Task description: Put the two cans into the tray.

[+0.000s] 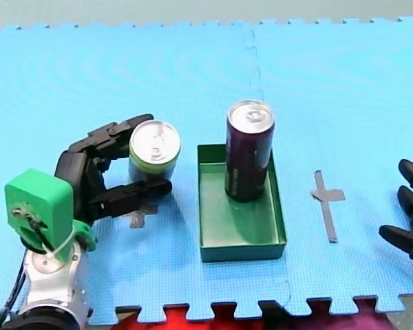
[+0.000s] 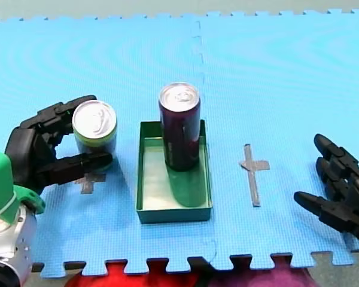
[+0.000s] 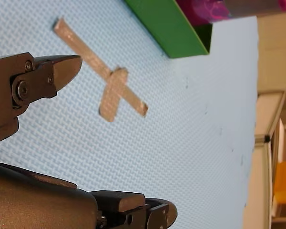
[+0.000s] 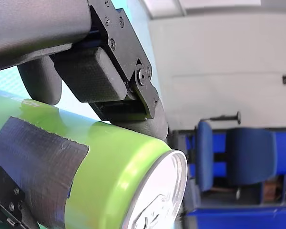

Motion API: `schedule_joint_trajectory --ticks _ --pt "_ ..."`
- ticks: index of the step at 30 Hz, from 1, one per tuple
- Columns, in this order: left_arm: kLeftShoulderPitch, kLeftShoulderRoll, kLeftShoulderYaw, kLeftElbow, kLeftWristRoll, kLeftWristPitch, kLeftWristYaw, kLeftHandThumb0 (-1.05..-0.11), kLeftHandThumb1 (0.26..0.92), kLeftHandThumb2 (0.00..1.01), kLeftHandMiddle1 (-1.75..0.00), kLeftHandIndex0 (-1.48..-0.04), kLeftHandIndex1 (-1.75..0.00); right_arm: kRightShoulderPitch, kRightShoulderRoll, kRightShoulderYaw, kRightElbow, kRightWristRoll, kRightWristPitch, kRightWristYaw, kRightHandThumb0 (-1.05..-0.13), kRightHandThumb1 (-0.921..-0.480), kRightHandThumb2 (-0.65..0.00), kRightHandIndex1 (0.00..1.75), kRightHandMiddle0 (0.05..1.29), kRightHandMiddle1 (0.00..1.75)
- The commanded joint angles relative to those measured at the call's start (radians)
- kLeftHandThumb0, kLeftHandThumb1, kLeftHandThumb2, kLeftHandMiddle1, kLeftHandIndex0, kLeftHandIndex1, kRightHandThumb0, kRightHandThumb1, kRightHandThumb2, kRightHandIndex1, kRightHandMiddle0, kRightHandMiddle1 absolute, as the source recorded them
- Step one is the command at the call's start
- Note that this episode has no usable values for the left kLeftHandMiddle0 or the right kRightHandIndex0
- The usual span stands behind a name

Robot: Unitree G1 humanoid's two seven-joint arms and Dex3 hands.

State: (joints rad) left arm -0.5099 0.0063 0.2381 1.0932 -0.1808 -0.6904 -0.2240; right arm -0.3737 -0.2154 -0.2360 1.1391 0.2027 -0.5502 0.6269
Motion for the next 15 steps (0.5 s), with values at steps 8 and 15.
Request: schedule_joint_trajectory --ticks 8,15 --pt "-0.007 -0.006 0.002 -0.006 0.003 -0.003 0.009 -0.359 0.857 0.01 -1.75 -0.51 -1.75 0.006 -0.011 -0.001 0.011 -0.004 0.022 -0.001 -1.048 -0.905 -0.008 0.01 0.22 0.00" --pt "-0.004 -0.012 0.007 -0.020 -0.005 0.010 0.011 -0.341 0.864 0.01 -1.75 -0.51 -1.75 0.008 -0.013 -0.003 0.009 -0.003 0.024 0.004 -1.048 -0.909 -0.007 0.01 0.22 0.00"
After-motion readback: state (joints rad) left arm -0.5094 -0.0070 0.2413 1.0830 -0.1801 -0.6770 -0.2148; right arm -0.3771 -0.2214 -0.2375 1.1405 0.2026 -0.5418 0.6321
